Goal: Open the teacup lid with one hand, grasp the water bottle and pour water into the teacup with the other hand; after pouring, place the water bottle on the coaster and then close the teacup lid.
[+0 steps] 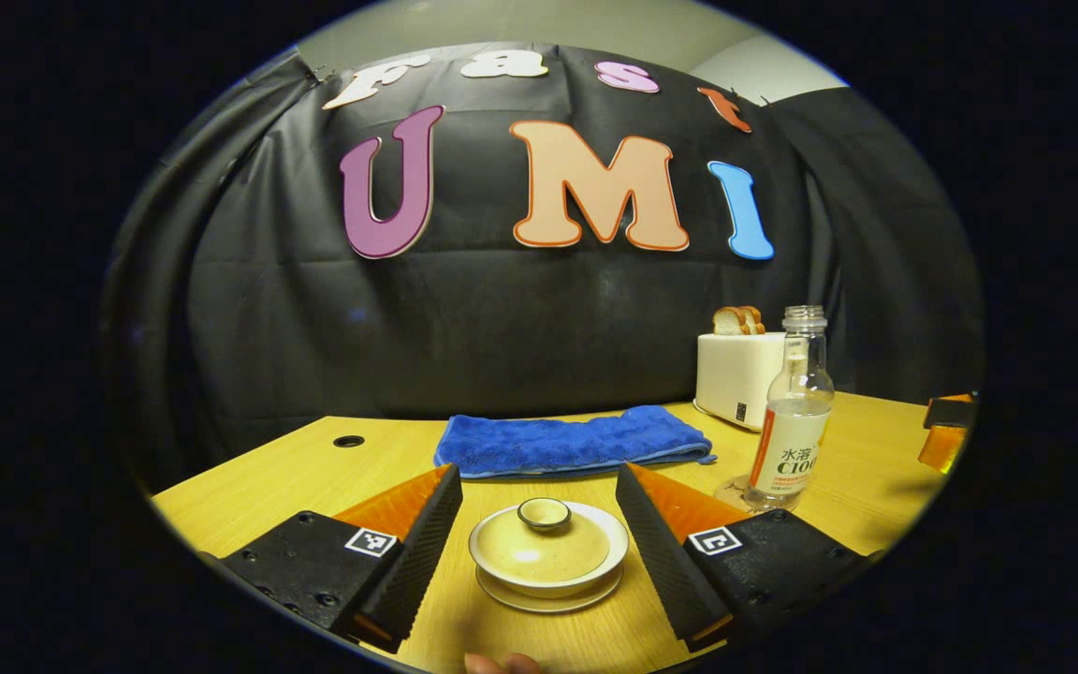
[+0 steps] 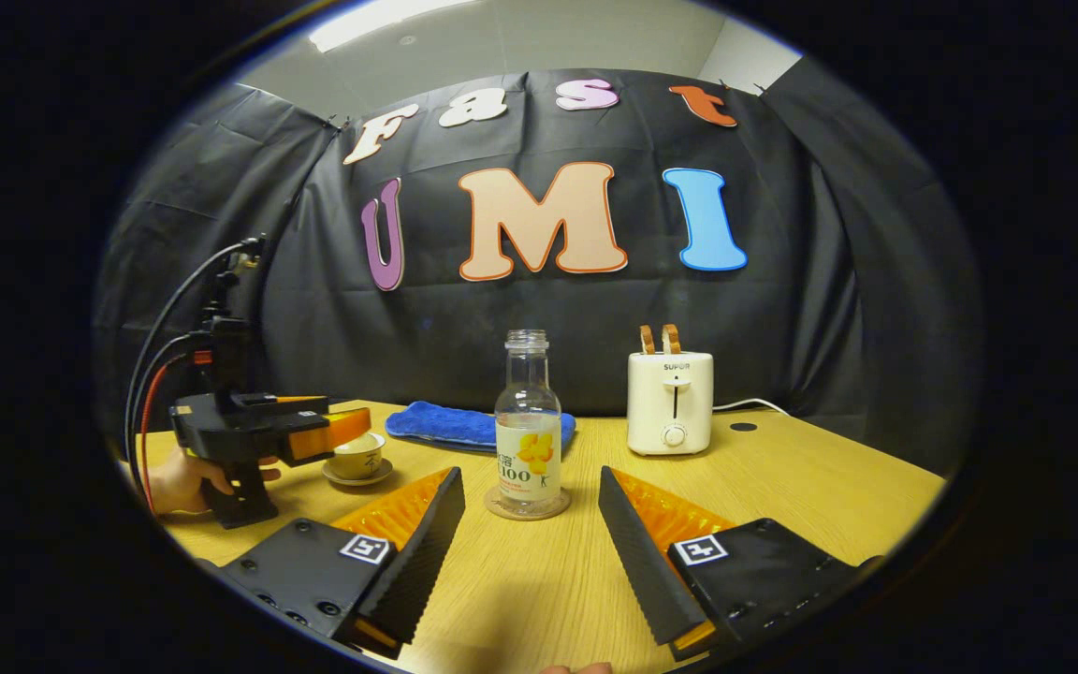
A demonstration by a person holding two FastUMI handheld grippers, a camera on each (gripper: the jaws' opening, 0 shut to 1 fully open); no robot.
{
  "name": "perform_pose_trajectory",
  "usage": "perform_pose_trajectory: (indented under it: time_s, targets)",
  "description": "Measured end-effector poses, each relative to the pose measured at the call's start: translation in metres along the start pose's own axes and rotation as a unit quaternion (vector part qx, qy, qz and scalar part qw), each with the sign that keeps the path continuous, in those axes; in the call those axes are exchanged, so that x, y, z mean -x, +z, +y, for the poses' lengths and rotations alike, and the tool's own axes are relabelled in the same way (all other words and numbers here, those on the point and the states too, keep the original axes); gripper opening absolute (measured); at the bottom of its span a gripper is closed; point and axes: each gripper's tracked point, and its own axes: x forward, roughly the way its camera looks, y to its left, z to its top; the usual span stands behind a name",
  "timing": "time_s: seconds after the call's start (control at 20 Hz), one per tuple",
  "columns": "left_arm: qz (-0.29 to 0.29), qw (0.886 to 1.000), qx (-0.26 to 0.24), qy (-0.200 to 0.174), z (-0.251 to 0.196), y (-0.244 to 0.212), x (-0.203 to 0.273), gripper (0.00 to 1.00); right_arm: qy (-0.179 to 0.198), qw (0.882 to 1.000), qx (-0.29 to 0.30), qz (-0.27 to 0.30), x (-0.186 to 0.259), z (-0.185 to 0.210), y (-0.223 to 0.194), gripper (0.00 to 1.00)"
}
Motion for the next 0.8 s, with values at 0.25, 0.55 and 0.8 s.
perform_pose_trajectory:
  time_s: [0.25,0.55,0.8]
  targets:
    - [-0.003,1.0,0.006,0.007,-0.009,0.002,0.044,0.96,-0.019,1.0,0.001,-0.002,0.0,-0.005,0.0,0.94]
    - [-0.004,1.0,0.006,0.028,-0.014,0.003,0.105,0.96,-0.04,0.999,0.002,-0.003,0.013,-0.006,0.0,0.97]
    - [-0.007,0.999,0.004,0.034,-0.019,0.005,0.141,0.96,-0.052,0.999,0.002,-0.004,0.032,0.002,0.001,0.89]
